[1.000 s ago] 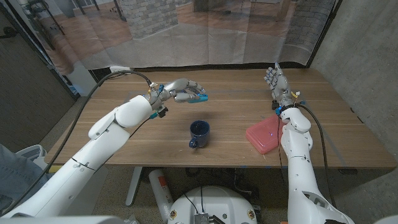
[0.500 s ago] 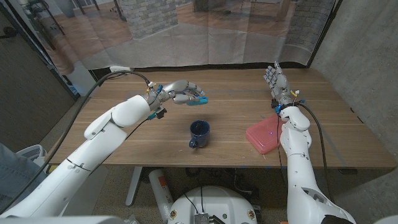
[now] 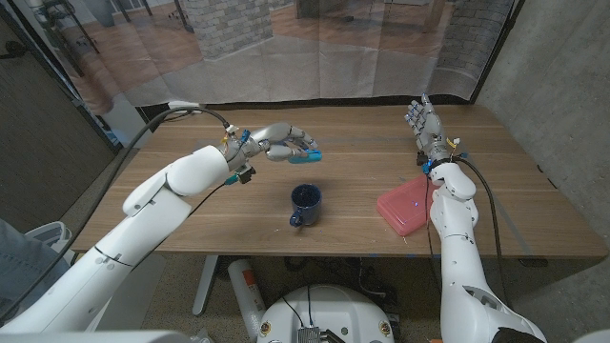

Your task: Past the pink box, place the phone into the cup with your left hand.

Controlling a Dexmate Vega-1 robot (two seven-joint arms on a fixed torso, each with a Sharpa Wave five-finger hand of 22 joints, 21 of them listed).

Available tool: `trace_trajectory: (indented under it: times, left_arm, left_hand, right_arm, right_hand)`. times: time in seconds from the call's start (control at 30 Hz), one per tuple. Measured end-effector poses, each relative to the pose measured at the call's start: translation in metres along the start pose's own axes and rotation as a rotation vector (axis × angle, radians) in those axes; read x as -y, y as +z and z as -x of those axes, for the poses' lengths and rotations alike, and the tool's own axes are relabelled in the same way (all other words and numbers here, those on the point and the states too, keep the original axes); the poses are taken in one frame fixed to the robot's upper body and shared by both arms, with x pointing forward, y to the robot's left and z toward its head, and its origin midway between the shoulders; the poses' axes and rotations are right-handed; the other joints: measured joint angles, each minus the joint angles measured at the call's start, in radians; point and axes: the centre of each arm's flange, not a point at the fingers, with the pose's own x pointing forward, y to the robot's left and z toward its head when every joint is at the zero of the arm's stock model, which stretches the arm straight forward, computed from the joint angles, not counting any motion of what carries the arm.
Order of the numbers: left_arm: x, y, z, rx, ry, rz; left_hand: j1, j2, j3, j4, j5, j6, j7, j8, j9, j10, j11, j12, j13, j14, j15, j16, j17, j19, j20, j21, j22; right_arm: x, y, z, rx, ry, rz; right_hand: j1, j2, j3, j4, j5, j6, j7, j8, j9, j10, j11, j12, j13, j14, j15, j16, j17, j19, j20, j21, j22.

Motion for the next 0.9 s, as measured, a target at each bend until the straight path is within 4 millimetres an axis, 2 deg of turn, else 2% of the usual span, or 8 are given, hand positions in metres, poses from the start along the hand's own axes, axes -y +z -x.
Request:
trace_trajectory:
  times: [0.9]
  left_arm:
    - [0.013,0.02,0.025,-0.013,-0.028,-0.018]
  left_hand:
    - [-0.008,0.0,0.004,0.004,-0.002,0.0,0.0,0.0,0.0,0.003,0.003,0.0,0.005,0.0,0.0,-0.008,0.0,0.0,0.0,-0.006,0.001]
  right_arm:
    - [-0.001,0.0,0.002,-0.011,0.02,0.001]
  right_hand:
    - [0.0,0.0,0.0,0.0,0.0,0.0,0.0,0.0,0.0,0.0,0.0,0.0,0.0,0.0,0.0,0.0,0.0,0.0,0.0,0.0,0.0]
